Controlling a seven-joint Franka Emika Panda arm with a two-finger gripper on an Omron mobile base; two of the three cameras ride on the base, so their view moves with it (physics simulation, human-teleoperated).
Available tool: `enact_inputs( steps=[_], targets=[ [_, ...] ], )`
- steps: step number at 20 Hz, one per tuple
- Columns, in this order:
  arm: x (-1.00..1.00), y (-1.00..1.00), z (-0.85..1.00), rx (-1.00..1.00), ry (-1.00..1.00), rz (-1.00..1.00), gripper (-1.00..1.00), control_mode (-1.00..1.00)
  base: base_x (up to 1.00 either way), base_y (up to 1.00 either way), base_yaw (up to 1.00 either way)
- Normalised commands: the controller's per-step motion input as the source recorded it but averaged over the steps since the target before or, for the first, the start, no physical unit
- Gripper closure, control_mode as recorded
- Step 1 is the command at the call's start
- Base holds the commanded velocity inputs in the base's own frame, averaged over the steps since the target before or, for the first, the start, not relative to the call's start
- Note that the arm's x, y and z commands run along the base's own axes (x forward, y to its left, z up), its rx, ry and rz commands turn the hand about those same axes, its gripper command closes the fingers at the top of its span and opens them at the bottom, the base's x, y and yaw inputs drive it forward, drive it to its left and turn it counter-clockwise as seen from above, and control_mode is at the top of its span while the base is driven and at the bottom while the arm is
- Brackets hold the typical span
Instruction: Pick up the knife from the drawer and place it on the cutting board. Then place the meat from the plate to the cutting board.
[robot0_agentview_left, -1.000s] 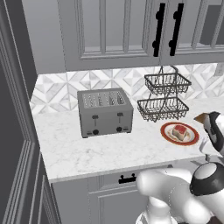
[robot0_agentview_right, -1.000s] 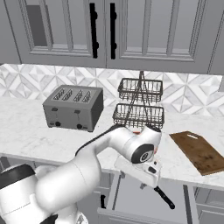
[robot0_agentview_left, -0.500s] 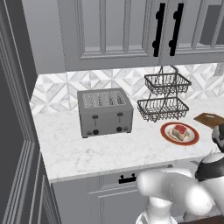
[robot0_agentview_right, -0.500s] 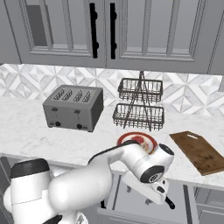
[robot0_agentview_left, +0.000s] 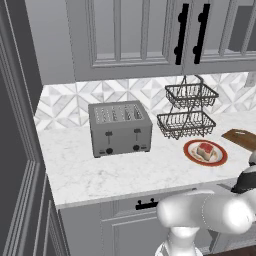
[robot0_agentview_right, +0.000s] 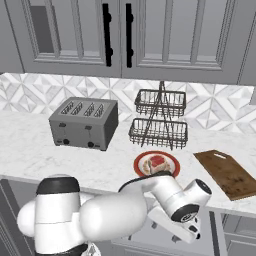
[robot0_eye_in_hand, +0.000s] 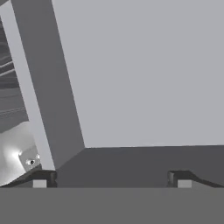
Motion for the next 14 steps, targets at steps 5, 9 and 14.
enact_inputs(
  steps=[5,9,14],
  targets=[
    [0.28,-0.2,-0.25,0.04,0.0,0.01,-1.0,-1.0,0.0,0.0,0.0],
    [0.0,-0.31,-0.54,0.08,-0.01,0.0,-1.0,-1.0,0.0,0.0,0.0],
    [0.05,-0.17,-0.62,0.07,0.0,0.0,-1.0,-1.0,0.0,0.0,0.0]
  ],
)
